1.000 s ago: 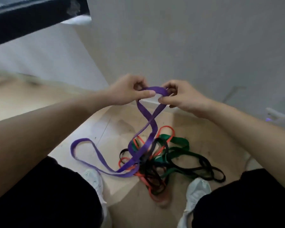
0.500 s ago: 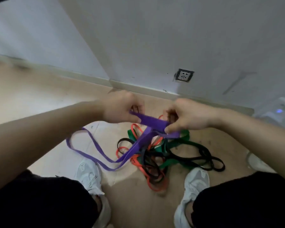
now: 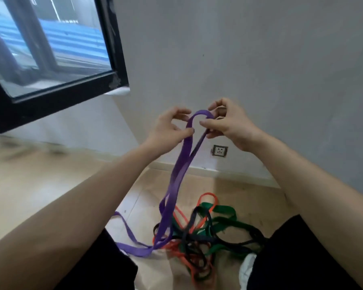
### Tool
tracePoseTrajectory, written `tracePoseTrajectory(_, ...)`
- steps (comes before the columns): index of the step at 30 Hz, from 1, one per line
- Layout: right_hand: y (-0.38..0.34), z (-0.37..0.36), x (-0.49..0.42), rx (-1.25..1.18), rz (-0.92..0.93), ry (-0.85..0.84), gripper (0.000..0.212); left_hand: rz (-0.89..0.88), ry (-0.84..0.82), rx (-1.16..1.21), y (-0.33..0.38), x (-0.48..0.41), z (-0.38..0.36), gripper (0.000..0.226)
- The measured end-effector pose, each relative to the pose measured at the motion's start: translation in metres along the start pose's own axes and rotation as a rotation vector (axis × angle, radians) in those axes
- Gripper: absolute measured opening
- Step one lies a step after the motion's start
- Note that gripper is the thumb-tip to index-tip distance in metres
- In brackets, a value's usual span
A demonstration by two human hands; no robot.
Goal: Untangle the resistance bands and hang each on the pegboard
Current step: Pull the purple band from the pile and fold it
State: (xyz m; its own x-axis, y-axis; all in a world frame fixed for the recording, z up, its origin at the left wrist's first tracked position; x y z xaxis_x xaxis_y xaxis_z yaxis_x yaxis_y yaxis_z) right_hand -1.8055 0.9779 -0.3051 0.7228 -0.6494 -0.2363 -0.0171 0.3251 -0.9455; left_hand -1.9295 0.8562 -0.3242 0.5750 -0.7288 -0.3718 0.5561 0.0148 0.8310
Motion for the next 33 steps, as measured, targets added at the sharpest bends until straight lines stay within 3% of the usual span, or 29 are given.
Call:
tracePoseTrajectory(3, -0.027, 0.012, -0.006, 0.023, 0.102, 0.002, 0.041, 0.079, -0.255, 0.204, -0.004, 0.003, -0.015, 0.047)
tracePoseTrajectory(5, -0.039, 0.019, -0.013, 0.098, 0.160, 0.012, 0.029, 0.084, -0.337, 0.291, -0.002, 0.002, -0.023, 0.050)
tracePoseTrajectory(8, -0.048, 0.029, -0.028, 0.099, 0.210, 0.041, 0.017, 0.056, -0.281, 0.274, -0.001, -0.010, -0.033, 0.046)
tracePoseTrajectory(11, -0.050, 0.034, -0.041, -0.037, 0.256, -0.001, 0.016, 0.042, -0.205, 0.152, -0.008, -0.027, -0.042, 0.046)
tracePoseTrajectory(13, -0.044, 0.037, -0.048, -0.181, 0.244, -0.030, 0.017, 0.047, -0.244, 0.075, -0.017, -0.035, -0.053, 0.052)
tracePoseTrajectory(18, -0.001, 0.064, -0.058, -0.337, 0.138, 0.063, 0.017, 0.101, -0.392, -0.047, -0.063, -0.045, -0.089, 0.017)
tracePoseTrajectory(22, 0.049, 0.097, -0.059, -0.266, -0.062, 0.131, 0.015, 0.155, -0.412, 0.016, -0.092, -0.051, -0.092, 0.015)
tracePoseTrajectory(26, 0.097, 0.107, -0.053, -0.185, -0.310, -0.030, 0.019, 0.142, -0.365, -0.069, -0.114, -0.061, -0.072, 0.017)
tracePoseTrajectory(28, 0.117, 0.107, -0.046, -0.095, -0.393, -0.156, 0.032, 0.154, -0.368, -0.079, -0.118, -0.063, -0.062, 0.018)
tracePoseTrajectory(30, 0.130, 0.102, -0.038, -0.036, -0.432, -0.253, 0.043, 0.151, -0.397, -0.082, -0.115, -0.060, -0.052, 0.020)
tracePoseTrajectory(33, 0.135, 0.090, -0.032, -0.025, -0.422, -0.285, 0.039, 0.106, -0.467, -0.134, -0.108, -0.055, -0.039, 0.026)
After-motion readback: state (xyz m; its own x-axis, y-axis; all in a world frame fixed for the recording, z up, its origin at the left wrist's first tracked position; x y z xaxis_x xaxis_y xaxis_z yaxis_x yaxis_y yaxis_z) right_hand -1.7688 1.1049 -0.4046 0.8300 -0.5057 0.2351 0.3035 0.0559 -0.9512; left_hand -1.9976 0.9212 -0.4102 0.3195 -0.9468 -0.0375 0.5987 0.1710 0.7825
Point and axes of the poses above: each hand's wrist, its own x-axis away from the middle knuckle, its own z-axis out of the back of the hand, y = z × x, the point moved 6 cm from there along -x, towards the middle knuckle, and after that the axes turned 5 degrees about y, right-handed, at the moved point
